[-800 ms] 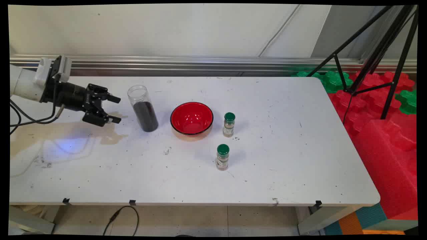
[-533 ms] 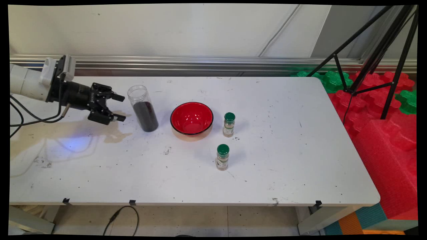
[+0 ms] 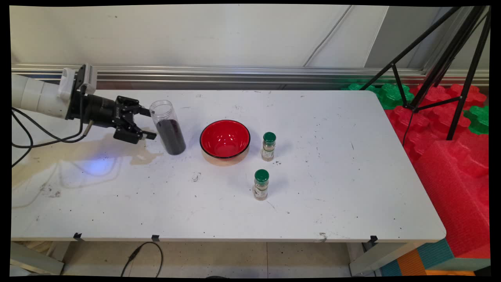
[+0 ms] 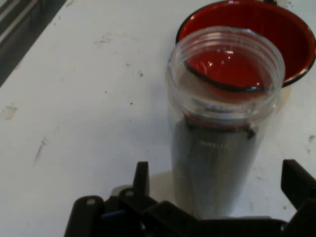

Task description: Pick up the black seasoning powder from the table

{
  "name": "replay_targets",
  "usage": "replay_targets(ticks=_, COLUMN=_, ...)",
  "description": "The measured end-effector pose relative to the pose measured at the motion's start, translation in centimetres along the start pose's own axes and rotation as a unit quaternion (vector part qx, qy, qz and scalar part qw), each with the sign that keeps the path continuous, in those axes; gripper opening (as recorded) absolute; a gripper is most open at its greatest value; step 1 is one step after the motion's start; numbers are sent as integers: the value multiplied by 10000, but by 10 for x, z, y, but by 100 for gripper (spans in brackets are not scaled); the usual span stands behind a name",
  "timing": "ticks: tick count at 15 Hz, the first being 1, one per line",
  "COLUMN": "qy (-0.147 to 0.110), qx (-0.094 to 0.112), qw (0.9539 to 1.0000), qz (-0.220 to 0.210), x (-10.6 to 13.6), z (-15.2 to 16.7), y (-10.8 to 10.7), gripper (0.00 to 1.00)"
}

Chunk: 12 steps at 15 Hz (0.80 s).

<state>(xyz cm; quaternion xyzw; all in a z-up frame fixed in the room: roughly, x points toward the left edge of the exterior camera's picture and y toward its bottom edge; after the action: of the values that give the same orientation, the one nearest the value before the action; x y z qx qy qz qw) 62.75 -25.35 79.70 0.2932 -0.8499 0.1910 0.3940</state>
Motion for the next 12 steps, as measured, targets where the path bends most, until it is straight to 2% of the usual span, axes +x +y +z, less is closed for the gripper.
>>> replay_targets(ticks=12, qy=529, qx=-71, qw=9986, qz=-63, x=-4, z=38, y=-3, gripper=100)
